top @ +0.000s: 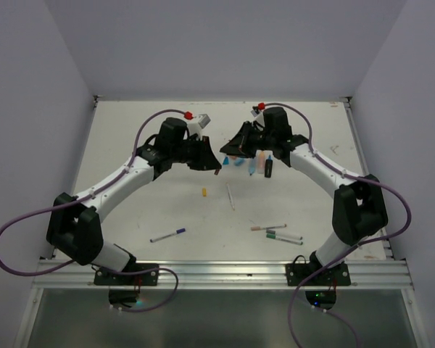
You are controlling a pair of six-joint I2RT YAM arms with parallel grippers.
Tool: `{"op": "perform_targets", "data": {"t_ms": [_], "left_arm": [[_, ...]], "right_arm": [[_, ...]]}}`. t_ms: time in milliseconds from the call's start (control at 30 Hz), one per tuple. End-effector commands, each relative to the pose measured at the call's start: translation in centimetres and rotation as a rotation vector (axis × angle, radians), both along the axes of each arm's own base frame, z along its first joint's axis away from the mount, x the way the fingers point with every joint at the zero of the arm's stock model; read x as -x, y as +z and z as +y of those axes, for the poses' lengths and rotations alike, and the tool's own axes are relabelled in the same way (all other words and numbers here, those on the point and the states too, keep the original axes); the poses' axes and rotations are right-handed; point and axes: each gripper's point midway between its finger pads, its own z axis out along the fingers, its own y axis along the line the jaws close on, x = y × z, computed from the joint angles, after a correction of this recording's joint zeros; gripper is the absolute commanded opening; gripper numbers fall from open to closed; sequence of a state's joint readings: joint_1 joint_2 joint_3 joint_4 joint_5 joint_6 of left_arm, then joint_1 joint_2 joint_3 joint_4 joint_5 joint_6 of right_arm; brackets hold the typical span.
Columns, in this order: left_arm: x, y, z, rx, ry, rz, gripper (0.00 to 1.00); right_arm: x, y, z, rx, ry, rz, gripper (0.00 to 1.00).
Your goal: Open the pen caps
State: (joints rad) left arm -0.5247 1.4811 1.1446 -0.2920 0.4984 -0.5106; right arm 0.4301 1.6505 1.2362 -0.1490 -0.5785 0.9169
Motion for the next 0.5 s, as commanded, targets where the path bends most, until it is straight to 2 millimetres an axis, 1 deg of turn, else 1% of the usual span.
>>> {"op": "perform_targets", "data": {"t_ms": [0, 33, 133, 233, 333, 467], "left_arm": [[0.8, 2.4, -1.0, 0.083, -0.070, -0.068, 0.24], [0.9, 2.4, -0.9, 0.082, -0.072, -0.072, 0.32], [1.3, 1.8, -0.5, 0.063, -0.081, -0.072, 0.43], [1.6, 1.0, -0.3, 0.046, -0.088, -0.063, 0.43], [1.7, 0.8, -0.3, 0.045, -0.088, -0.061, 0.44], [1.6, 0.3, -0.4, 0.040, -0.095, -0.050, 0.41]], "right_arm": [[-0.1, 0.3, 0.2, -0.010, 0.019, -0.030, 0.00], [0.1, 0.5, 0.2, -0.014, 0.022, -0.030, 0.00], [0.4, 0.6, 0.3, -0.027, 0.033, -0.030, 0.00], [0.6, 0.8, 0.3, -0.037, 0.031, -0.030, 0.00], [0.6, 0.9, 0.3, -0.041, 0.028, -0.028, 0.00], [0.7, 1.4, 0.4, -0.059, 0.021, -0.026, 0.00]]}}
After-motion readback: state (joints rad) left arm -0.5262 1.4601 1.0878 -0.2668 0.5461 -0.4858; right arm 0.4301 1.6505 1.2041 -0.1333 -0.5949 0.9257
